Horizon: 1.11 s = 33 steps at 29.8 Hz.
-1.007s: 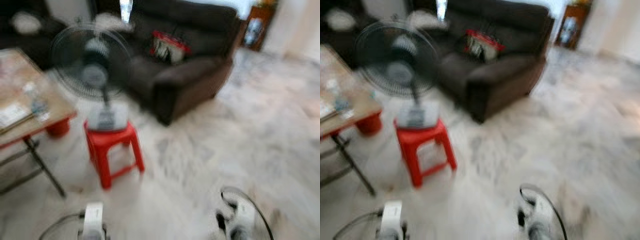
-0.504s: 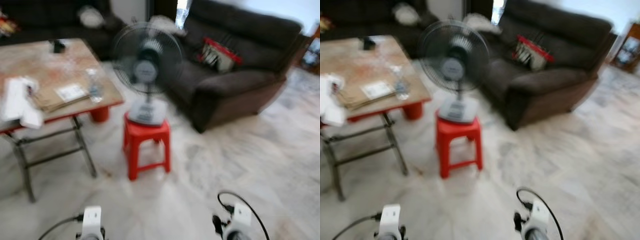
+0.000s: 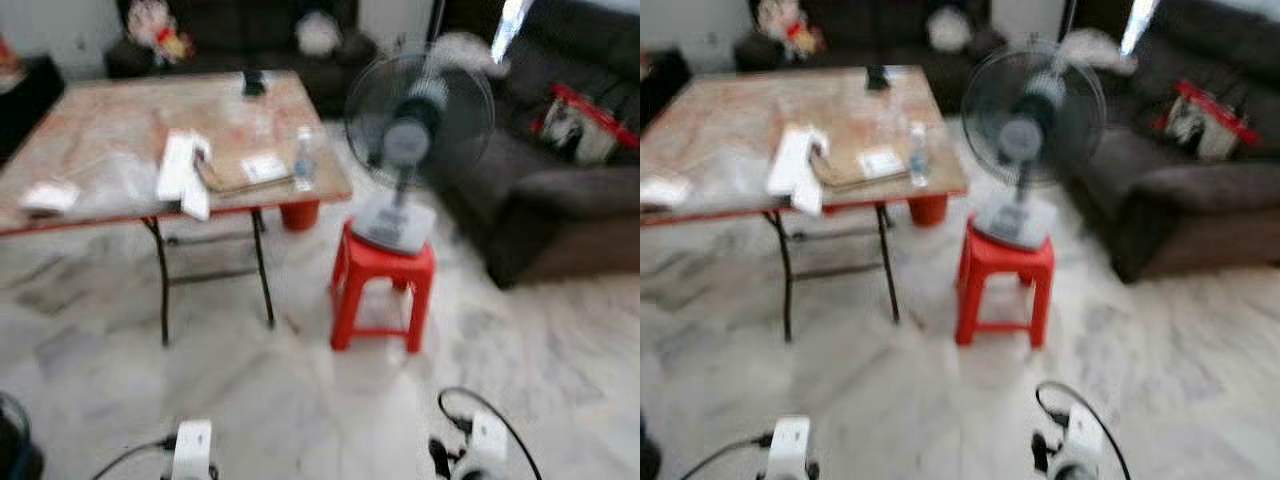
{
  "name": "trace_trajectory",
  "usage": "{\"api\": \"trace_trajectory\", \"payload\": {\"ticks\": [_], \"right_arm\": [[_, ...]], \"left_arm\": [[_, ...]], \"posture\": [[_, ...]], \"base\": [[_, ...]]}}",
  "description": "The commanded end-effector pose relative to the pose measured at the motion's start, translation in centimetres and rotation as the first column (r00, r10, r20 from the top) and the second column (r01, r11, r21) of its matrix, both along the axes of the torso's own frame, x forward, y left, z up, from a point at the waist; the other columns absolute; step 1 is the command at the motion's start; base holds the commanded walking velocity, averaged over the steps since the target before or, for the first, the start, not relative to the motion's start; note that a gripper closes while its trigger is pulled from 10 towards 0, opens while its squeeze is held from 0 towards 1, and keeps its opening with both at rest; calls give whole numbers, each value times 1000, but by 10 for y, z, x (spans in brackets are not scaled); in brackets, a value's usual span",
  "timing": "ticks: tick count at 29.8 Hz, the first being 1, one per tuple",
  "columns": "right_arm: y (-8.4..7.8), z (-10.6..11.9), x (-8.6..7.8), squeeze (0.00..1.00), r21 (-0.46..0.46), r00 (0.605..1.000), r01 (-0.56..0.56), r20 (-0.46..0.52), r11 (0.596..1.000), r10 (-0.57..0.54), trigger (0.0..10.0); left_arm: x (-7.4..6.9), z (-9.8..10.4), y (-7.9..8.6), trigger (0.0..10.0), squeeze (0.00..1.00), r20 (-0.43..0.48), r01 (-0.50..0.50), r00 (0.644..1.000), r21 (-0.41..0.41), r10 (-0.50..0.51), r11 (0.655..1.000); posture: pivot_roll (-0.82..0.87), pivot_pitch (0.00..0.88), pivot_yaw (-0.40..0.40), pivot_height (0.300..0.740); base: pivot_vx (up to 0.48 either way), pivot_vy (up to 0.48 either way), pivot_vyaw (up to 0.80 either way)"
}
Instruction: Picking trash to rubbish bin
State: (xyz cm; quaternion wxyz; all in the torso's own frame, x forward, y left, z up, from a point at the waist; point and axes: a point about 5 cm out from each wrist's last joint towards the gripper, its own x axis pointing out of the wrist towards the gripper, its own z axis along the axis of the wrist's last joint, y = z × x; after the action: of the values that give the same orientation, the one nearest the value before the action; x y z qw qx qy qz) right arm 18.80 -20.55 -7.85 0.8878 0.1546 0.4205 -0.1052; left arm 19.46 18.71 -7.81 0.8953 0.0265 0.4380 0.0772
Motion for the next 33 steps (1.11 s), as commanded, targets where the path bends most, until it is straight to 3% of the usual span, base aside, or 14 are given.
{"api": "trace_trajectory", "payload": {"ticks": [1,5,33], "right_arm": [[5,2,5,0,9,1000,-11,9,1000,11,10000],[3,2,6,0,-2,1000,-17,9,1000,17,10000],[-5,9,16,0,-12,999,0,43,1000,1,10000]], "left_arm": [[-6,-3,3,10000,0,-23,-2,1000,8,2,1000],[-6,-3,1,10000,0,-21,1,1000,4,-1,1000],[-7,-3,0,10000,0,0,-14,1000,8,14,1000]], "posture": [[-31,0,-62,740],[-29,0,-68,740],[-34,0,-83,740]], "base": [[0,0,800],[0,0,800],[0,0,0]]}}
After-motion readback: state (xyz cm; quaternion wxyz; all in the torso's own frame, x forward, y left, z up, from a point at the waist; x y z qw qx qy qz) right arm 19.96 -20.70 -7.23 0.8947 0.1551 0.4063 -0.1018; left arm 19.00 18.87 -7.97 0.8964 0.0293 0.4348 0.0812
